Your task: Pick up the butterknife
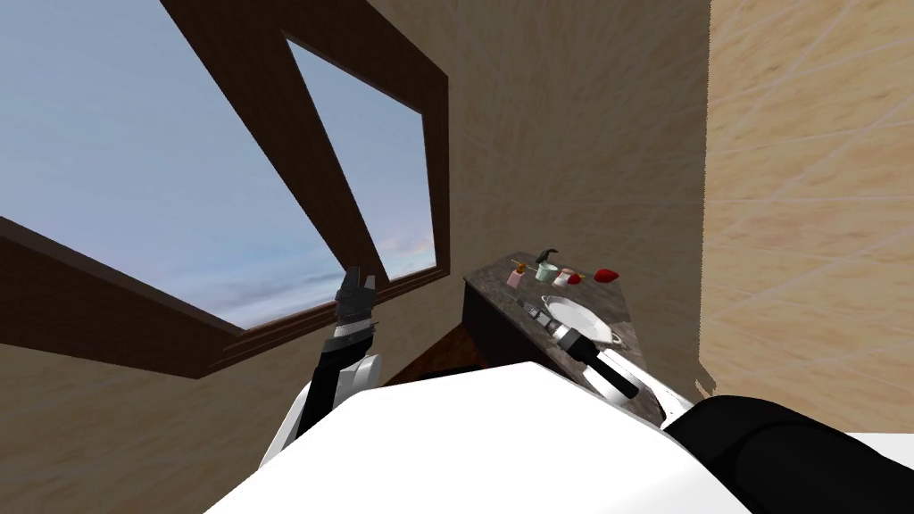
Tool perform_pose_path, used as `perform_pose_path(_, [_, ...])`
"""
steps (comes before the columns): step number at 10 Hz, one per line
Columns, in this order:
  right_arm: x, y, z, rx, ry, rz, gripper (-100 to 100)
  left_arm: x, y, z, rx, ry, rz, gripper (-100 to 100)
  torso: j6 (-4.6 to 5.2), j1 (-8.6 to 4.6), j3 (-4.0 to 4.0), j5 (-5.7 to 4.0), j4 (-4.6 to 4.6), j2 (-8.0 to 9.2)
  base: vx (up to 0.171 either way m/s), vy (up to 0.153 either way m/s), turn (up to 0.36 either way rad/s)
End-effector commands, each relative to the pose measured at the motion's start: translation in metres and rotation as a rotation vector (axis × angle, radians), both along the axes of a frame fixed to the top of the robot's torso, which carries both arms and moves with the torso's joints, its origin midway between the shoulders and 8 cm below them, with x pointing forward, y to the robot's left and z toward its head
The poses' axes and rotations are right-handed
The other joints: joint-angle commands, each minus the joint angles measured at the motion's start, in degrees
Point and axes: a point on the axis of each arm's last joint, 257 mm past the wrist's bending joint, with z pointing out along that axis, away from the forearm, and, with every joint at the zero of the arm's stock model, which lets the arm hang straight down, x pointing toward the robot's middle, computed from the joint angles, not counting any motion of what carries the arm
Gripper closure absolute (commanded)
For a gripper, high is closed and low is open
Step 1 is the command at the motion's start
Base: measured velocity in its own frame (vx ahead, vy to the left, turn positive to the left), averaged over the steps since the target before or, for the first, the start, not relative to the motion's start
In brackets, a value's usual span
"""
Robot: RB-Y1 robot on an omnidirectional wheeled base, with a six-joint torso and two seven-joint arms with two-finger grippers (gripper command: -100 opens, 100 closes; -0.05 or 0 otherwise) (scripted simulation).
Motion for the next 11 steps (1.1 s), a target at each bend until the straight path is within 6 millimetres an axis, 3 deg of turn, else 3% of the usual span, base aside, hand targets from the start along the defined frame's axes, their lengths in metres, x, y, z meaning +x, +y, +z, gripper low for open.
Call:
perform_pose_path(1, [-0.002, -0.011, -0.011, -0.054, 0.044, 0.008, -100, 0.0, 0.0, 0.0, 0.0, 0.0, 0.0, 0, 0.0, 0.0, 0.0, 0.0, 0.0, 0.0, -0.001, -0.005, 0.112])
perform_pose_path(5, [-0.011, -0.044, -0.04, -0.187, 0.152, 0.029, -100, 0.0, 0.0, 0.0, 0.0, 0.0, 0.0, 0, -0.02, 0.0, -0.03, 0.0, -0.01, -0.04, 0.004, -0.009, 0.165])
perform_pose_path(6, [-0.01, -0.045, -0.038, -0.2, 0.155, 0.037, -100, 0.0, 0.0, 0.0, 0.0, 0.0, 0.0, 0, -0.02, -0.02, -0.04, -0.01, -0.02, -0.07, 0.007, -0.011, 0.094])
perform_pose_path(11, [-0.022, -0.088, -0.066, -0.376, 0.285, 0.067, -100, 0.0, 0.0, 0.0, 0.0, 0.0, 0.0, 0, -0.01, 0.0, -0.05, 0.0, -0.02, -0.08, 0.013, -0.011, 0.157])
